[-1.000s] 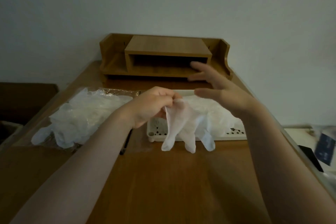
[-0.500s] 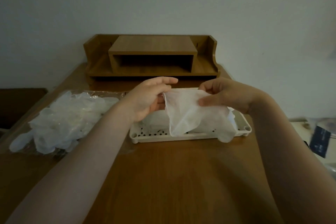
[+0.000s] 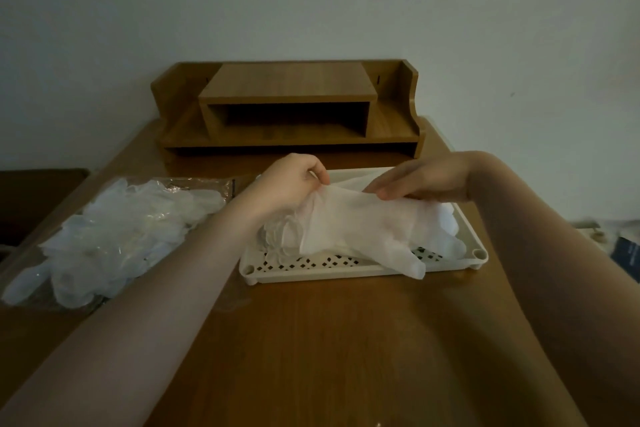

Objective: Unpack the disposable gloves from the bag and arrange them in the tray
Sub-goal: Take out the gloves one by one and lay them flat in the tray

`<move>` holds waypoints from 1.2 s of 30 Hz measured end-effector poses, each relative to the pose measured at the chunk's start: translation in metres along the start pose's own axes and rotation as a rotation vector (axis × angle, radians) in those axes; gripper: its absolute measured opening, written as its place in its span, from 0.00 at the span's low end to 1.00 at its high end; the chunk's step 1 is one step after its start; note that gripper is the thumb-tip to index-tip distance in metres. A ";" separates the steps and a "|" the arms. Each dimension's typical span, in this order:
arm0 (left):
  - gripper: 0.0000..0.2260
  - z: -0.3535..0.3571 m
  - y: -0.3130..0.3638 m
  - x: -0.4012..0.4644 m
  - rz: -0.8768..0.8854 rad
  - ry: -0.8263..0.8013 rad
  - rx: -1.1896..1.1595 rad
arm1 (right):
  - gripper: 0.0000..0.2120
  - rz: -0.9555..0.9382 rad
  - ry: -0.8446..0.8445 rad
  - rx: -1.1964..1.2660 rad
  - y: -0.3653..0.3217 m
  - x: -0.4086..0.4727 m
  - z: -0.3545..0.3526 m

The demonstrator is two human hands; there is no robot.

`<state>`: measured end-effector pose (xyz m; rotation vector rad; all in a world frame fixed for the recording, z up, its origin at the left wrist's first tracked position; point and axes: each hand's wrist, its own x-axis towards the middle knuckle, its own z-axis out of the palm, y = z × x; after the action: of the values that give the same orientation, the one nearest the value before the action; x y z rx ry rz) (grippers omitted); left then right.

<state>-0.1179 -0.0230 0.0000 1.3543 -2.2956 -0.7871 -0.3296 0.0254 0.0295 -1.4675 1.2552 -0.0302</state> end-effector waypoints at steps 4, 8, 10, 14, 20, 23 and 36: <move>0.09 -0.001 -0.006 0.015 0.081 -0.039 0.077 | 0.23 -0.038 -0.241 0.151 0.005 0.016 -0.008; 0.17 0.000 -0.016 0.018 0.144 -0.080 0.093 | 0.22 0.020 -0.223 0.024 0.010 0.028 -0.013; 0.21 0.002 -0.020 0.017 0.173 -0.101 0.080 | 0.23 0.070 -0.190 -0.098 0.011 0.032 -0.014; 0.24 0.000 -0.017 0.010 0.289 -0.066 -0.078 | 0.25 -0.011 -0.165 -0.043 0.004 0.024 -0.018; 0.21 -0.013 -0.002 0.001 0.576 -0.061 -0.068 | 0.31 -0.292 -0.162 0.125 -0.006 0.022 -0.008; 0.20 -0.012 -0.002 0.000 0.596 -0.085 -0.096 | 0.23 -0.286 -0.146 0.123 -0.011 0.025 -0.003; 0.22 -0.017 -0.005 -0.009 0.370 -0.182 -0.221 | 0.09 -0.169 0.119 0.049 0.011 -0.012 -0.017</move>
<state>-0.1009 -0.0214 0.0101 0.7594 -2.4079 -1.0307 -0.3528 0.0237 0.0342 -1.5441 1.2136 -0.2634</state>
